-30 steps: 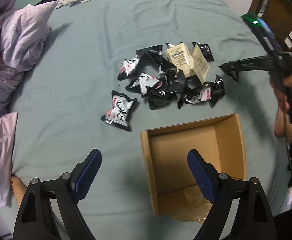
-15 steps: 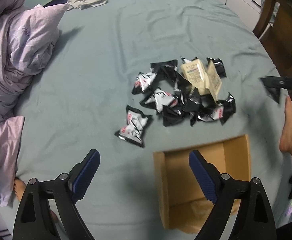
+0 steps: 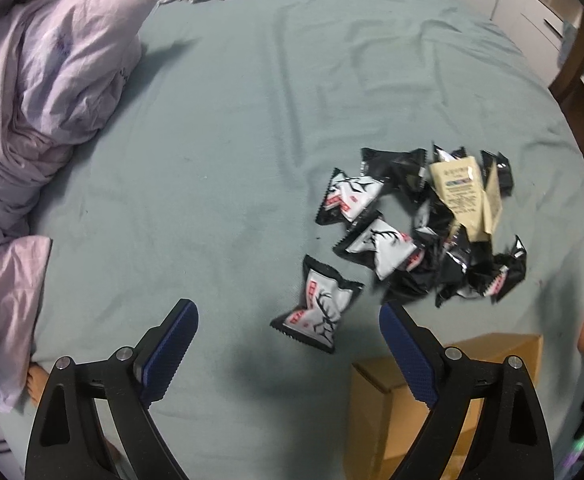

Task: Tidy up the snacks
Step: 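Grasp a white deer-print packet with the left gripper while the right gripper holds the black packet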

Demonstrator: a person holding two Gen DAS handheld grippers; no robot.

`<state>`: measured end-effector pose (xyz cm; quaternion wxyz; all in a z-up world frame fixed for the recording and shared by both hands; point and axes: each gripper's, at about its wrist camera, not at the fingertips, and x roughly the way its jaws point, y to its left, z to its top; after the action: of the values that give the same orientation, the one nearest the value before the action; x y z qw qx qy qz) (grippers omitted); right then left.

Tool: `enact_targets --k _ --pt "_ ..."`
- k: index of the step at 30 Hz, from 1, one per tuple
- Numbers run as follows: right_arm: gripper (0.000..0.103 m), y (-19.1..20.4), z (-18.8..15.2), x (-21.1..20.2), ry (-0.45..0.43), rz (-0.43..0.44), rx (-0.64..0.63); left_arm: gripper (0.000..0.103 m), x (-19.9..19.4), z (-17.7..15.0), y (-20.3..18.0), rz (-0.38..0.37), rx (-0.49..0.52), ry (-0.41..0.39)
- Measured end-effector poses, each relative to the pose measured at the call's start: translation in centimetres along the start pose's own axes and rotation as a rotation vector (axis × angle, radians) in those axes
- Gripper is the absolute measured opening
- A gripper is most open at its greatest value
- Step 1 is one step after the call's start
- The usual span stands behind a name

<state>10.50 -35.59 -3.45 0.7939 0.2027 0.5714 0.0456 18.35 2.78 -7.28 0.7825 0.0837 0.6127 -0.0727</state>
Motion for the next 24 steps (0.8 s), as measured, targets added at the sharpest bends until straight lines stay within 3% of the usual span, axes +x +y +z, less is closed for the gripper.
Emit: enact_targets --k 11,18,24 --pt "0.037 -0.3 0.7 1.4 -0.005 0.002 0.025 0.094 4.0 0.8 0.7 -0.079 -0.088 0.142" --pt "0.037 -1.2 0.7 2.4 -0.003 0.008 0.056 0.094 5.8 1.3 0.1 -0.063 -0.079 0.168" --pt "0.037 -1.8 1.1 3.8 0.03 0.009 0.085 0.094 8.0 1.6 -2.2 -0.012 0.012 0.199"
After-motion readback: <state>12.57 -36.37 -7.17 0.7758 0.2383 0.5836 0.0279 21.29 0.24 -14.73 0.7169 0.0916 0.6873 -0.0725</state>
